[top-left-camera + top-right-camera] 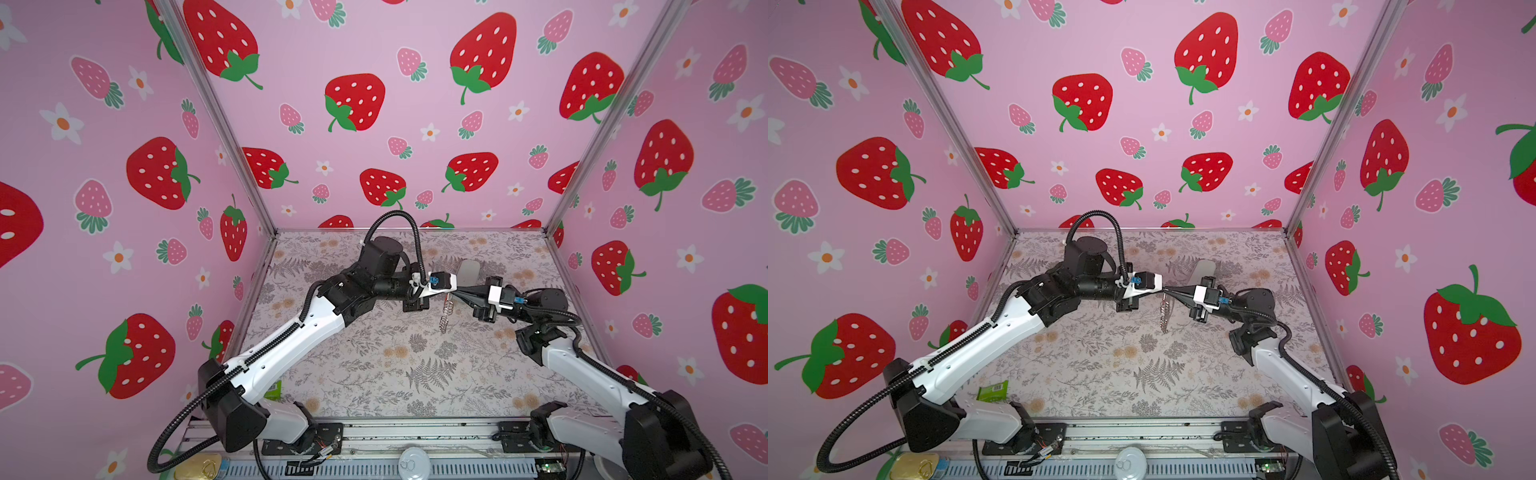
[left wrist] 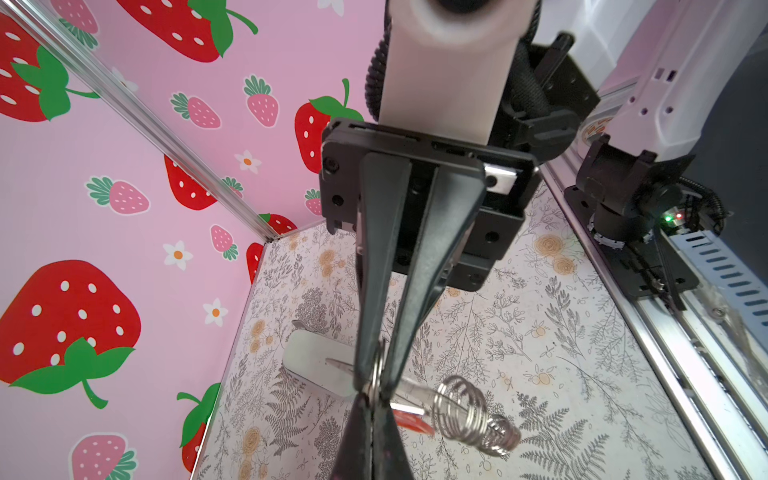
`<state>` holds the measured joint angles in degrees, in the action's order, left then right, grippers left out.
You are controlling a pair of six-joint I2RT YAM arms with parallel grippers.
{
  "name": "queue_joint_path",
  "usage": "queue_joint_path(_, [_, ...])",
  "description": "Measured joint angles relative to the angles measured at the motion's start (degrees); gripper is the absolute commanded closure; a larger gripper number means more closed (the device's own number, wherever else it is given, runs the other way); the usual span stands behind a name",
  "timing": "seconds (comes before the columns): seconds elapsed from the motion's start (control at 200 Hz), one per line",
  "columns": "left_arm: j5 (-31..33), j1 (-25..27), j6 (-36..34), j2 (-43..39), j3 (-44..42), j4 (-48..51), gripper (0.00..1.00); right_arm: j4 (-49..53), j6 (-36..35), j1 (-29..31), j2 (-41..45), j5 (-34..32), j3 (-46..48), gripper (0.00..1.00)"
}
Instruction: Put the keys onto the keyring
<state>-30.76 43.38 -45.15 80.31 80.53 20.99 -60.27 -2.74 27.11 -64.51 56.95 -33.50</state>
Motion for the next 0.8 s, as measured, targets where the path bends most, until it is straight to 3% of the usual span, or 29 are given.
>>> queue_joint_path(0.28, [6.64,2.14,-4.76,2.47,4.22,5.95,1.00,20.90,-11.32,0.00,4.66,-1.44,-5.90,0.76])
queue_joint_path(0.485, [13.05,4.74,-8.83,4.79,7.61,10.64,1.00,29.00,-15.76,-0.02,4.63,-0.92,-7.50,0.77])
queue_joint_path(0.8, [16.37,5.07,-10.80,5.11,8.57,13.07,1.00,33.35,-17.07,-2.21,4.63,0.90,-7.61,0.81])
